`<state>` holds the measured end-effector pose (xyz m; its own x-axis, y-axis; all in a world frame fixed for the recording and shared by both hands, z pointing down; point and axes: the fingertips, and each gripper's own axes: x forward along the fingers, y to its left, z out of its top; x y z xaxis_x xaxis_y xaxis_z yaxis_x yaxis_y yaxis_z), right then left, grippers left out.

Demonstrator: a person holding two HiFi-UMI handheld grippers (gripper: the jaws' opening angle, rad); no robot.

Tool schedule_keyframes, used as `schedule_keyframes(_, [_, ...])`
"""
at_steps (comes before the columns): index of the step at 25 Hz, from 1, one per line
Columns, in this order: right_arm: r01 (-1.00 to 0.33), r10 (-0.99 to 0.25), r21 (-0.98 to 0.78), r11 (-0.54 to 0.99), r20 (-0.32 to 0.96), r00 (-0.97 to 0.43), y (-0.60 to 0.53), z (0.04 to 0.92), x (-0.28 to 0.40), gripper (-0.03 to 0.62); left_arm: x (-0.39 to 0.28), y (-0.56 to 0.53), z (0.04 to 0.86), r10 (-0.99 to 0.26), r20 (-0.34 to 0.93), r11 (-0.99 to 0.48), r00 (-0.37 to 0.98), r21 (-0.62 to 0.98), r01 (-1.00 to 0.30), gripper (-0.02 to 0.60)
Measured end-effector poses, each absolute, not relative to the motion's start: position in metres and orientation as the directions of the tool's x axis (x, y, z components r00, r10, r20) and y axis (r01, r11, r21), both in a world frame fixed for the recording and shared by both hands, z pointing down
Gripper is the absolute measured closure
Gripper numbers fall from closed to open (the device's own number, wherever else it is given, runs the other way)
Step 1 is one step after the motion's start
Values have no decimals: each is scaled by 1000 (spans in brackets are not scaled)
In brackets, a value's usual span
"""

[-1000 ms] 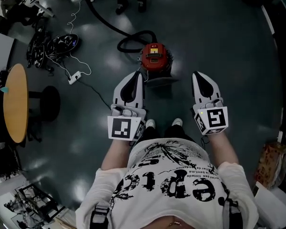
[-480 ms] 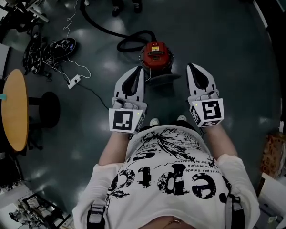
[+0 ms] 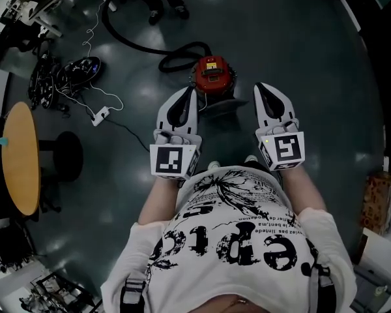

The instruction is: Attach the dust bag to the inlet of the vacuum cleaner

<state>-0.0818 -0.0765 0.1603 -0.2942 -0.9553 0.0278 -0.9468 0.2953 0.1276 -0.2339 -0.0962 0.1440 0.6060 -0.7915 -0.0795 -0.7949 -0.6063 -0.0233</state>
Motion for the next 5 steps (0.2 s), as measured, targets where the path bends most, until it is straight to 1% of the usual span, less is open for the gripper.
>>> schedule_keyframes(5, [-943, -955, 151, 296, 29, -295, -73, 165, -88, 592, -236, -95, 150, -790, -72, -608, 609, -27, -793, 578])
